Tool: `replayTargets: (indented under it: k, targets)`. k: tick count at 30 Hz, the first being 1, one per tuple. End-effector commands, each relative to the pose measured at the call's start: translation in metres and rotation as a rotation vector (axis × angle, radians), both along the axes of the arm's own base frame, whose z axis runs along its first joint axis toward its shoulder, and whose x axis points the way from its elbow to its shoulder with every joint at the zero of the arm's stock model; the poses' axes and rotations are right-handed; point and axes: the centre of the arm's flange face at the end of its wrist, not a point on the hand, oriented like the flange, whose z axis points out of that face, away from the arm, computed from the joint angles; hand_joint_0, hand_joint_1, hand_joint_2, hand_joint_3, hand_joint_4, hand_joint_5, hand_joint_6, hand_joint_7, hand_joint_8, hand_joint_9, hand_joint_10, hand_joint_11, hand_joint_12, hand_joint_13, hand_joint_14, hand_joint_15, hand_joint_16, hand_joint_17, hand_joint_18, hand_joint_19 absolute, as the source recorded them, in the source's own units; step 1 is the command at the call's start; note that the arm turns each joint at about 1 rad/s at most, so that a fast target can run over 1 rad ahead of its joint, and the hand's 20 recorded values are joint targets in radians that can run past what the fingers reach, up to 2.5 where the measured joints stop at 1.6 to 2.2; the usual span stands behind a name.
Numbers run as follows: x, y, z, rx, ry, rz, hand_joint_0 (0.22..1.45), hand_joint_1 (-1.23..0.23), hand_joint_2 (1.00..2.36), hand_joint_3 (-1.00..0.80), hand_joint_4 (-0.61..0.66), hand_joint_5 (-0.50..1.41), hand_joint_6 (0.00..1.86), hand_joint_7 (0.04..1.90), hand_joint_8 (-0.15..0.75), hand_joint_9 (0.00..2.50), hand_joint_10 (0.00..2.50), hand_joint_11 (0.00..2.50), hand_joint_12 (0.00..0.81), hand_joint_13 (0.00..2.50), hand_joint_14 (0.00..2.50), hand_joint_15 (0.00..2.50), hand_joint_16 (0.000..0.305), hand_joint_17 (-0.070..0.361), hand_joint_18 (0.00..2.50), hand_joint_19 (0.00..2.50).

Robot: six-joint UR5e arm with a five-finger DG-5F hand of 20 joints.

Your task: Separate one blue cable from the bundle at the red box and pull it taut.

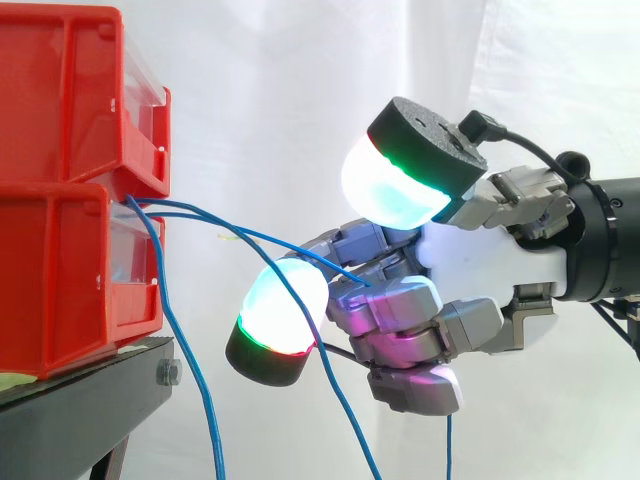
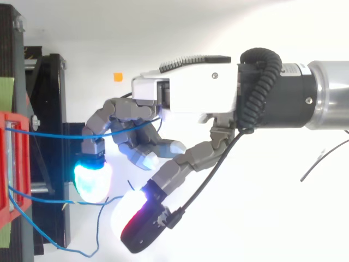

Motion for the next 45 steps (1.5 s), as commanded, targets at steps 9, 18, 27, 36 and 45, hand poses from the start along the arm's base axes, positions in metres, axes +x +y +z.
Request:
replayTargets:
  k: [9, 18, 27, 36, 45]
  targets:
    - [-0.001, -0.003, 0.005, 0.014, -0.007, -0.006, 0.48, -0.83, 1.0, -0.5, -0.01, -0.25, 0.86, 0.67, 0.282, 0.45, 2.5, 1.35, 0.441, 1.12, 2.5, 0.98, 0.074, 0.167, 1.33, 1.02]
    - [-0.011, 0.002, 0.044, -0.108, -0.028, -0.03, 0.45, -0.74, 1.0, -0.5, 0.13, -0.21, 0.81, 0.73, 0.411, 1.13, 2.5, 2.17, 0.61, 1.86, 2.5, 1.27, 0.283, 0.212, 2.37, 1.0]
    - [-0.016, 0.007, 0.032, -0.107, 0.009, -0.041, 0.51, -0.62, 1.0, -0.5, 0.21, -0.16, 0.7, 0.94, 0.491, 1.78, 2.5, 2.5, 0.741, 2.21, 2.5, 1.9, 0.251, 0.188, 2.5, 1.05]
    - [-0.019, 0.001, 0.023, 0.0, 0.024, -0.068, 0.57, -0.53, 1.0, -0.5, 0.25, -0.16, 0.67, 1.01, 0.543, 1.89, 2.5, 2.5, 0.796, 2.26, 2.5, 2.07, 0.245, 0.183, 2.5, 1.02]
    - [-0.022, -0.01, 0.0, 0.16, -0.034, -0.161, 0.62, -0.54, 1.01, -0.4, 0.25, -0.17, 0.7, 0.96, 0.539, 1.87, 2.5, 2.5, 0.807, 2.25, 2.5, 2.12, 0.238, 0.179, 2.5, 1.02]
